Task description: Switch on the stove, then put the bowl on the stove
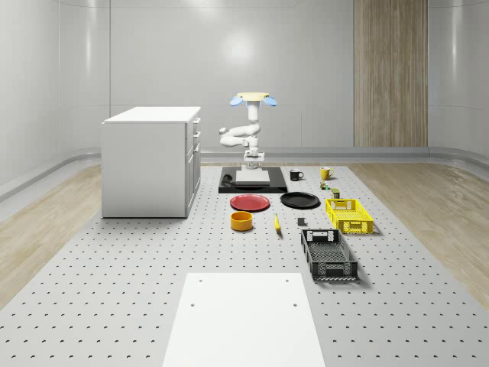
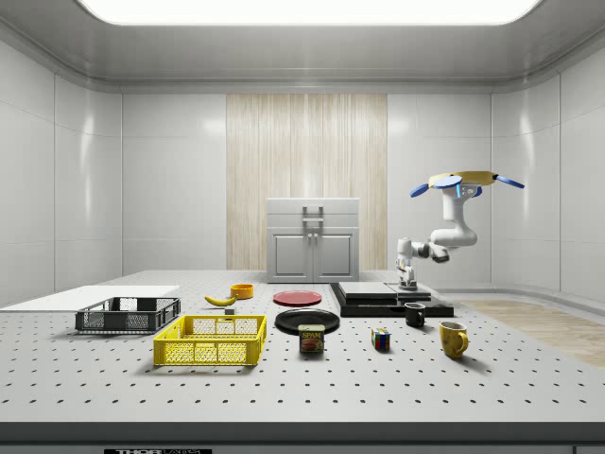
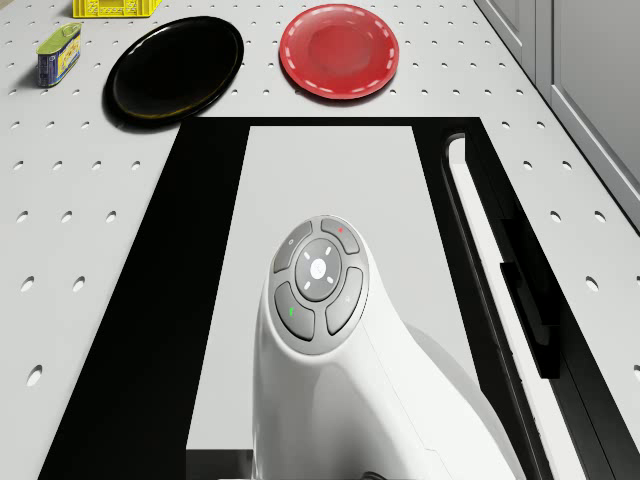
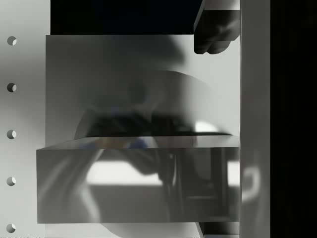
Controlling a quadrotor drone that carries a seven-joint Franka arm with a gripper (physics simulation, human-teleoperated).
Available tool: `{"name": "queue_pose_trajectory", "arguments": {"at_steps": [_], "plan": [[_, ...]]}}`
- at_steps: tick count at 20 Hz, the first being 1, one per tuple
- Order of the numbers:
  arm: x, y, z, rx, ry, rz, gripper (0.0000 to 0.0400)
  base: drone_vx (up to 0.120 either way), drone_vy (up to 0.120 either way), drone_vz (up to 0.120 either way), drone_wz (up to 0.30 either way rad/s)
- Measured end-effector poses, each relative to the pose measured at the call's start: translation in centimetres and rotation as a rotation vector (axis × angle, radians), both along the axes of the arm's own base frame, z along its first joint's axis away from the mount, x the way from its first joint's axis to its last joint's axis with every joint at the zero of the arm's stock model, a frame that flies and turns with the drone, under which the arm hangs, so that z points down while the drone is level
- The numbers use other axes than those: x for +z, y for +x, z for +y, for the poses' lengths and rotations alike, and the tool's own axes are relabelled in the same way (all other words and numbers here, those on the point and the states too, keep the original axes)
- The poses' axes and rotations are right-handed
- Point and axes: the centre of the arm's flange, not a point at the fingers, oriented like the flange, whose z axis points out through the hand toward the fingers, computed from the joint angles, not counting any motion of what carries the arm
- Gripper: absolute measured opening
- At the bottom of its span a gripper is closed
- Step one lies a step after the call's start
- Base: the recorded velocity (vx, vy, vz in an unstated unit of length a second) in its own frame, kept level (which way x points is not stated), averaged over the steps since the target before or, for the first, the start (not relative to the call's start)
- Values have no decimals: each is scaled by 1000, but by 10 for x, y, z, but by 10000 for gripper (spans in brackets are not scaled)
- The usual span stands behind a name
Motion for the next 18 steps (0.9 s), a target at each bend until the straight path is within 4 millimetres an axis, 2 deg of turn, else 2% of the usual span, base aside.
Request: {"name": "queue_pose_trajectory", "arguments": {"at_steps": [11, 18], "plan": [[-1, -1, -12, 29, -3, -1, 400, 0, 0, 0, 0], [-1, -1, -27, 30, -4, -1, 400, 0, 0, 0, 0]]}}
